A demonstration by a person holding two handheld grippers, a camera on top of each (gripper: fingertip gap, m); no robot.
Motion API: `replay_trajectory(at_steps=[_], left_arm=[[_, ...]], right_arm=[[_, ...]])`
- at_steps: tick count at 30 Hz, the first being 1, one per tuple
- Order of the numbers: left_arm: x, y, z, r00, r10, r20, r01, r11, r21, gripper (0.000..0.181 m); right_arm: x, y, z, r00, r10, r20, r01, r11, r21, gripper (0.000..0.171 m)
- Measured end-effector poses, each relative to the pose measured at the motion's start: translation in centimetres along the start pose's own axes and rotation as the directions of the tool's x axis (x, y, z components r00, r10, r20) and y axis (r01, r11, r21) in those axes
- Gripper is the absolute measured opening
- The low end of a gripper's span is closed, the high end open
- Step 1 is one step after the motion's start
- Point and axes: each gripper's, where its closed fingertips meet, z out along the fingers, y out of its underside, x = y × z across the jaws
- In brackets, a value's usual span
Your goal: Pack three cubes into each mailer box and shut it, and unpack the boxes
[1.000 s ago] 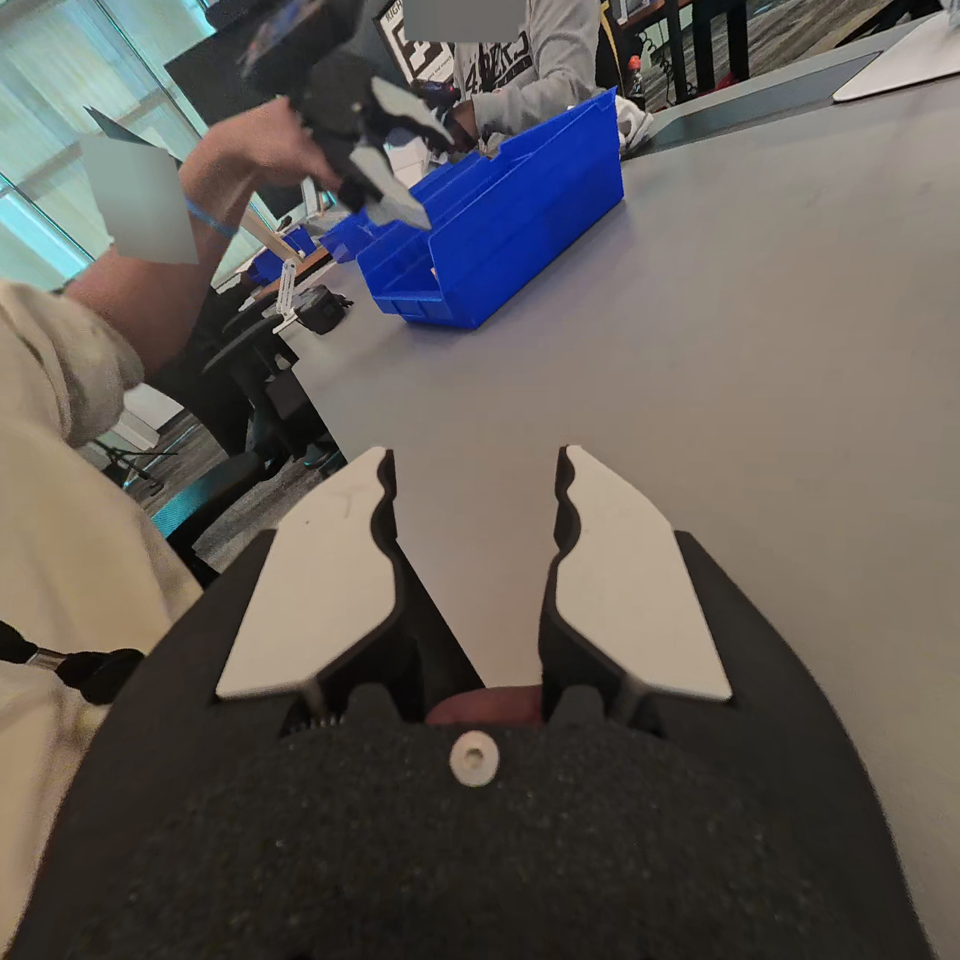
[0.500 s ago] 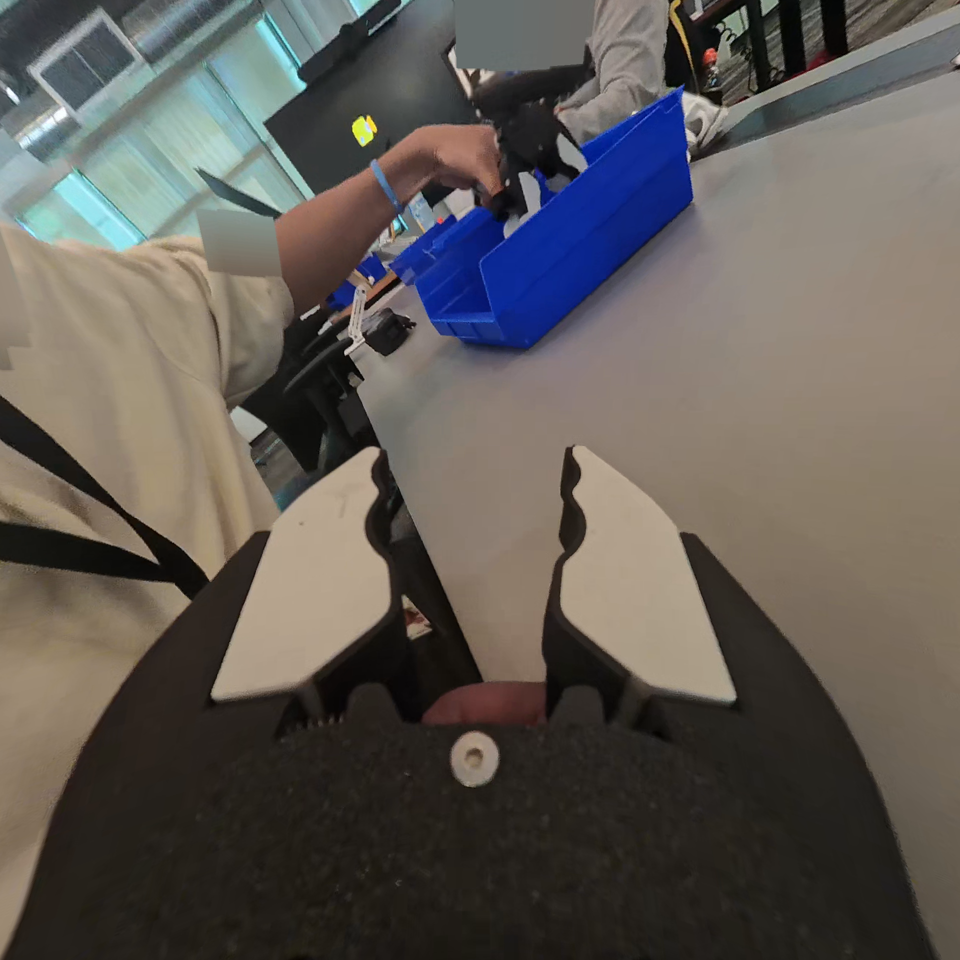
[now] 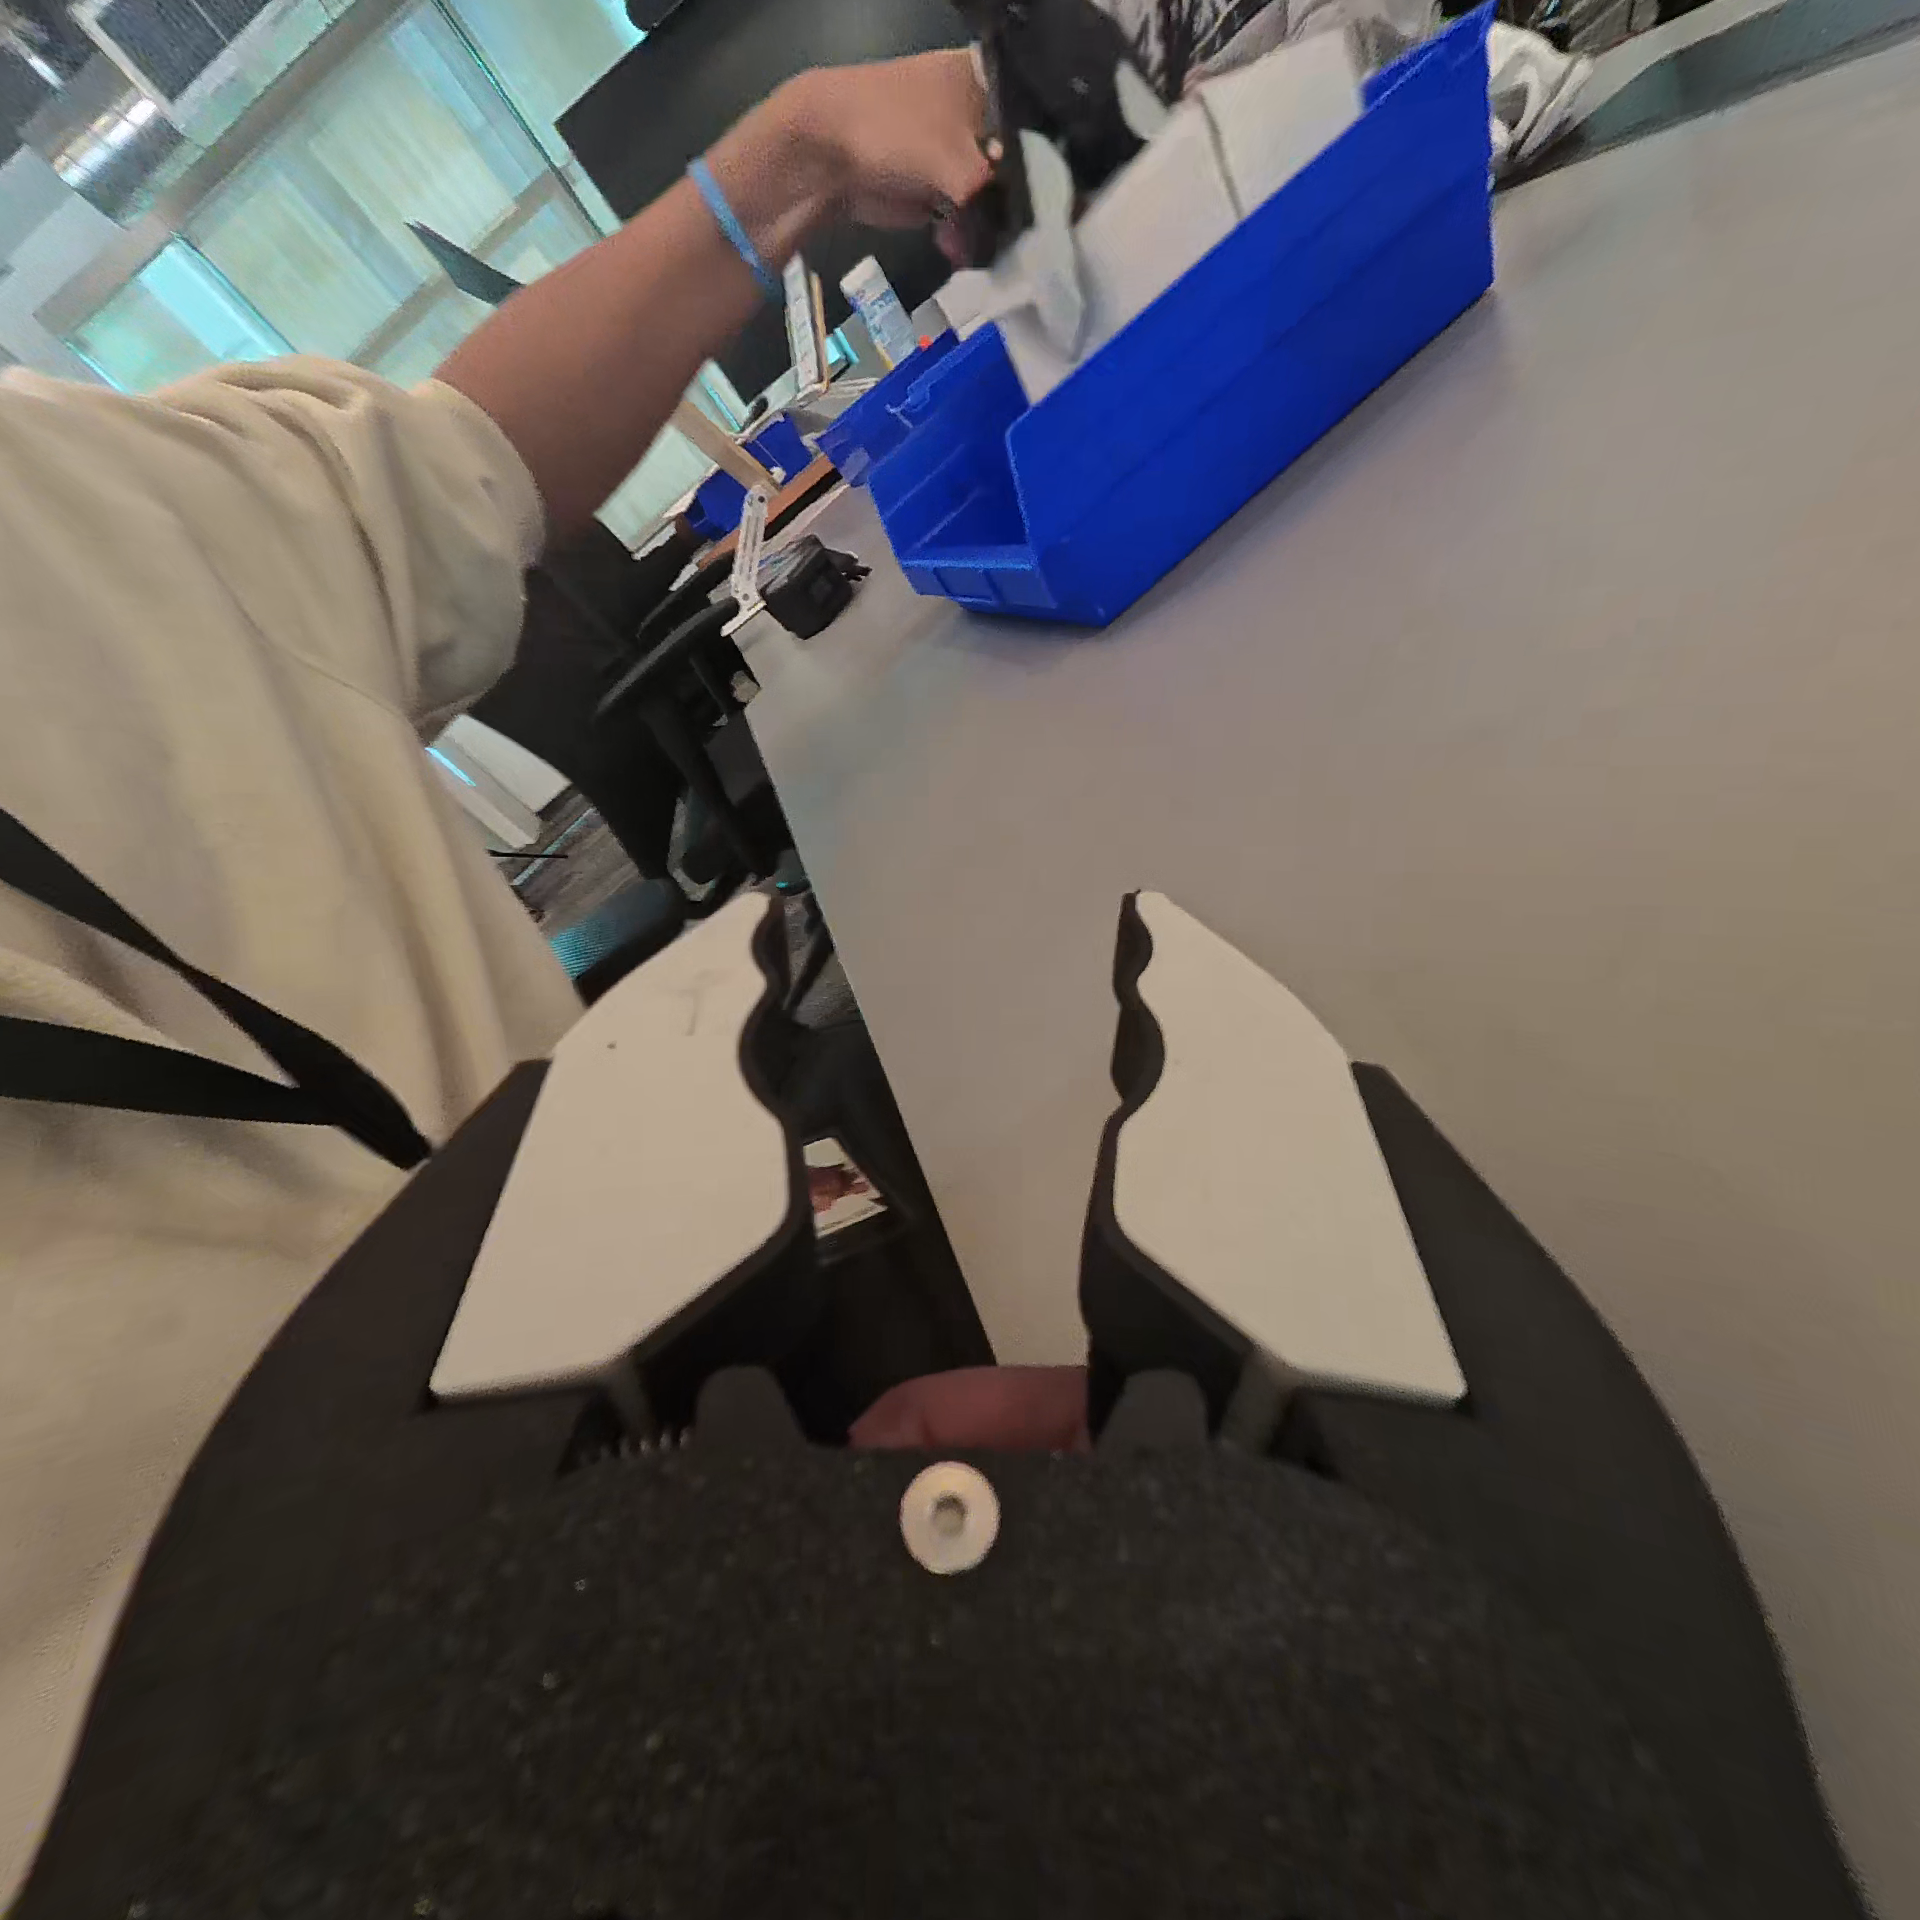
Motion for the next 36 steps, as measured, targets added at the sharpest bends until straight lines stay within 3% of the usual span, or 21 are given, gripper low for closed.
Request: replay_trajectory(at_steps=[3, 6, 9, 13, 15, 17, 19, 21, 24, 27, 29, 31, 33, 35, 36], left_arm=[[2.9, -1.3, -4.0, 0.991, -0.053, -0.125, 0.065, 0.993, 0.098, 0.142], [8.7, -4.5, -5.8, 0.954, 0.000, -0.301, 0.046, 0.988, 0.146, 0.142], [16.1, -8.3, -5.1, 0.871, 0.120, -0.477, -0.060, 0.988, 0.139, 0.142], [23.8, -12.9, -3.8, 0.792, 0.278, -0.544, -0.267, 0.958, 0.102, 0.139], [25.2, -14.4, -2.2, 0.818, 0.334, -0.468, -0.357, 0.933, 0.043, 0.138], [25.2, -15.1, -0.4, 0.833, 0.364, -0.417, -0.418, 0.907, -0.043, 0.138], [26.1, -16.9, 0.0, 0.823, 0.319, -0.470, -0.379, 0.925, -0.035, 0.138], [26.5, -18.6, 0.3, 0.809, 0.292, -0.511, -0.351, 0.936, -0.020, 0.138], [27.3, -19.9, 1.5, 0.779, 0.219, -0.588, -0.291, 0.956, -0.030, 0.138], [27.3, -20.6, 3.7, 0.801, 0.187, -0.568, -0.275, 0.959, -0.073, 0.139], [27.4, -20.8, 4.5, 0.800, 0.165, -0.577, -0.262, 0.961, -0.087, 0.139], [26.8, -21.9, 4.1, 0.810, 0.175, -0.560, -0.216, 0.976, -0.008, 0.128], [25.9, -24.2, 2.8, 0.856, 0.246, -0.456, -0.167, 0.964, 0.207, 0.108], [26.6, -26.4, -0.2, 0.872, 0.341, -0.351, -0.128, 0.851, 0.509, 0.085], [26.9, -27.2, -1.6, 0.891, 0.349, -0.290, -0.098, 0.772, 0.628, 0.089]], right_arm=[[1.0, -0.7, -0.2, 0.985, -0.148, -0.092, 0.147, 0.989, -0.025, 0.058], [2.4, -2.2, 0.2, 0.919, -0.356, -0.169, 0.343, 0.934, -0.102, 0.059], [3.9, -5.1, 1.1, 0.820, -0.539, -0.192, 0.507, 0.840, -0.192, 0.065], [4.5, -9.9, 2.3, 0.643, -0.747, -0.167, 0.708, 0.664, -0.241, 0.074], [4.8, -11.2, 3.0, 0.561, -0.810, -0.172, 0.767, 0.587, -0.259, 0.074], [4.8, -11.0, 4.8, 0.570, -0.807, -0.152, 0.768, 0.590, -0.250, 0.078], [5.0, -8.7, 6.4, 0.558, -0.826, -0.077, 0.770, 0.550, -0.324, 0.085], [6.6, -8.3, 6.7, 0.459, -0.874, -0.160, 0.785, 0.483, -0.388, 0.099], [8.9, -9.7, 5.7, 0.371, -0.873, -0.316, 0.767, 0.480, -0.426, 0.083], [11.0, -8.8, 5.0, 0.302, -0.921, -0.246, 0.744, 0.389, -0.544, 0.076], [11.9, -8.2, 4.6, 0.333, -0.922, -0.199, 0.729, 0.385, -0.566, 0.074], [12.7, -7.9, 3.7, 0.440, -0.880, -0.181, 0.686, 0.459, -0.565, 0.073], [13.4, -8.6, 2.2, 0.529, -0.822, -0.211, 0.637, 0.549, -0.542, 0.073], [13.6, -9.8, 0.4, 0.600, -0.764, -0.239, 0.594, 0.625, -0.507, 0.071], [13.6, -10.2, -0.5, 0.632, -0.739, -0.233, 0.572, 0.648, -0.502, 0.071]])
